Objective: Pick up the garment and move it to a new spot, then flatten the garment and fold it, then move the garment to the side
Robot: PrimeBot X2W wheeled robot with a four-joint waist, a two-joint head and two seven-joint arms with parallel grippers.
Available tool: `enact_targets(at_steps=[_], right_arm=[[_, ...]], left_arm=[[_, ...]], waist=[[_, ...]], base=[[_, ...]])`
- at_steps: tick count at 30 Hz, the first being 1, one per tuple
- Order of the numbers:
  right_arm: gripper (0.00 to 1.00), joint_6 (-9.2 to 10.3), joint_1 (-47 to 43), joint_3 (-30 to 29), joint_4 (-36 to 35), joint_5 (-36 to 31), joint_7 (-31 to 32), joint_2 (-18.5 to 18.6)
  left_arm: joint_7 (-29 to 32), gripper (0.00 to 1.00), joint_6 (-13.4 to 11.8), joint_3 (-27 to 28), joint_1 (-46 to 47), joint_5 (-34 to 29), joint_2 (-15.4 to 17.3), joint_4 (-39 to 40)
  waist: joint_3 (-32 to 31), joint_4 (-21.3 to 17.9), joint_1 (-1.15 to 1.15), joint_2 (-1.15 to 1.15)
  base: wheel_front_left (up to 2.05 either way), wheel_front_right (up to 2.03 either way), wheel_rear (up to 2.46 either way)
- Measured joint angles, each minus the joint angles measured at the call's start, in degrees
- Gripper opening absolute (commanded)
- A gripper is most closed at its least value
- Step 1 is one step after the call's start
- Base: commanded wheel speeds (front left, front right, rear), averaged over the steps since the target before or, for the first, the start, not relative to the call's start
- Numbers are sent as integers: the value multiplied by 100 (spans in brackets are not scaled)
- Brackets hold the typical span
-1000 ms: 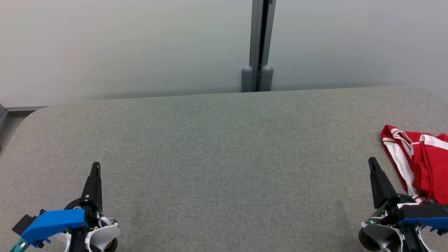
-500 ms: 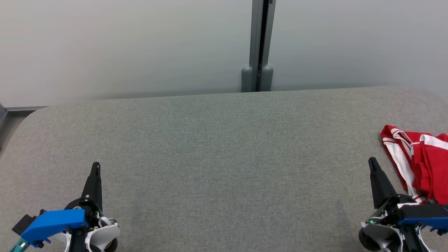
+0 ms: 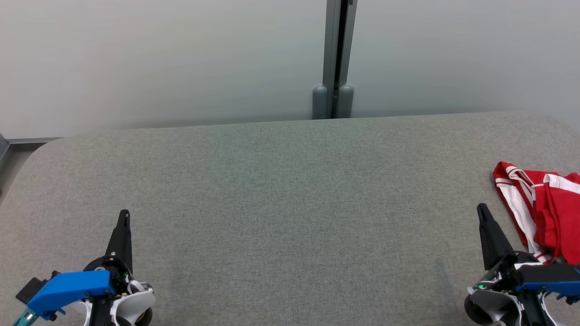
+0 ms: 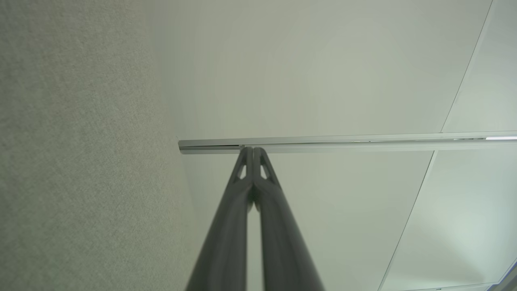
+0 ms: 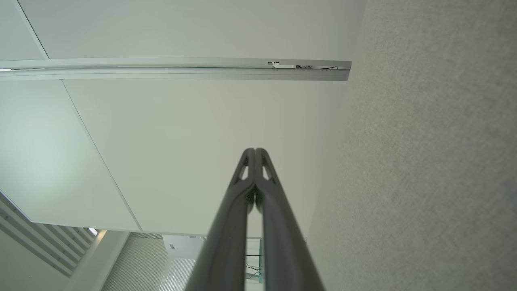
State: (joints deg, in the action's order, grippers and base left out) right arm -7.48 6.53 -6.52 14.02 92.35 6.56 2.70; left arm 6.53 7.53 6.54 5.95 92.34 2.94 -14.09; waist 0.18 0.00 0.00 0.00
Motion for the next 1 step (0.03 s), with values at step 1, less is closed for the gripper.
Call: enact_targets(at_steps=[1], right_arm=[[0,0,0,0,0,0,0,0]], left_arm=[[0,0,0,0,0,0,0,0]], waist=[[0,0,0,0]], base=[[0,0,0]])
